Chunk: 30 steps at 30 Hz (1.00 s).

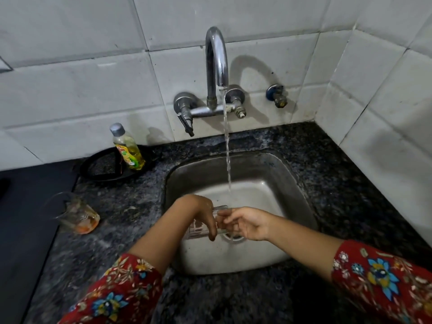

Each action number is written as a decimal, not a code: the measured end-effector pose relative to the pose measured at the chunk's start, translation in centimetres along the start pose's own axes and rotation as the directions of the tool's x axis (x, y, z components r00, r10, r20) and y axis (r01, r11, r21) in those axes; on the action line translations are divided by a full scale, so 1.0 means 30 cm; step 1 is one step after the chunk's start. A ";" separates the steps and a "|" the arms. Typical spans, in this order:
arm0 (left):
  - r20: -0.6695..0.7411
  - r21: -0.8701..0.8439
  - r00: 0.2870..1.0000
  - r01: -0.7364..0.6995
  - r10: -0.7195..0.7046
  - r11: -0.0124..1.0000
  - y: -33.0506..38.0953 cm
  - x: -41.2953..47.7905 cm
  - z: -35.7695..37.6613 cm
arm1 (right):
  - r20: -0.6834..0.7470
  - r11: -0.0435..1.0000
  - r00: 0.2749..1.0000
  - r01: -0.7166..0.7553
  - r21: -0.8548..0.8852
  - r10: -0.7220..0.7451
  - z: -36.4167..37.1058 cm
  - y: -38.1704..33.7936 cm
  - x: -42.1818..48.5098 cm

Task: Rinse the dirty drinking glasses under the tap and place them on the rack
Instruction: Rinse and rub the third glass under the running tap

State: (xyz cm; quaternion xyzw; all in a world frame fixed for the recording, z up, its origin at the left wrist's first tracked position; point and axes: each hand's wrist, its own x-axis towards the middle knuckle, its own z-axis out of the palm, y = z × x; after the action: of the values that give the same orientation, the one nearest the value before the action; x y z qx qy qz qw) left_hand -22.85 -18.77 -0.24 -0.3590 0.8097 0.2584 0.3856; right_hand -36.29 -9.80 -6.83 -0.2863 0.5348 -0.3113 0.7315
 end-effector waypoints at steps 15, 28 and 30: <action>-0.607 -0.701 0.728 -0.679 0.319 0.217 -0.004 0.047 -0.042 | 0.332 -0.173 0.639 0.300 -0.938 -0.694 -0.061 -0.337 -0.210; -0.753 -0.565 0.624 -0.776 0.208 0.281 0.027 0.054 -0.084 | 0.199 -0.001 0.562 0.334 -0.943 -0.803 -0.013 -0.363 -0.149; -0.701 -0.623 0.640 -0.764 0.314 0.167 0.009 0.051 -0.092 | 0.261 -0.054 0.566 0.355 -0.933 -0.782 -0.030 -0.373 -0.159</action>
State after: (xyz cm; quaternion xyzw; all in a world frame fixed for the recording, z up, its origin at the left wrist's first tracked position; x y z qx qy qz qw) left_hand -24.95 -21.09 0.13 -0.2256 0.6709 0.6845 -0.1744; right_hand -39.95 -13.43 4.21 -0.7910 0.5476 -0.2589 0.0862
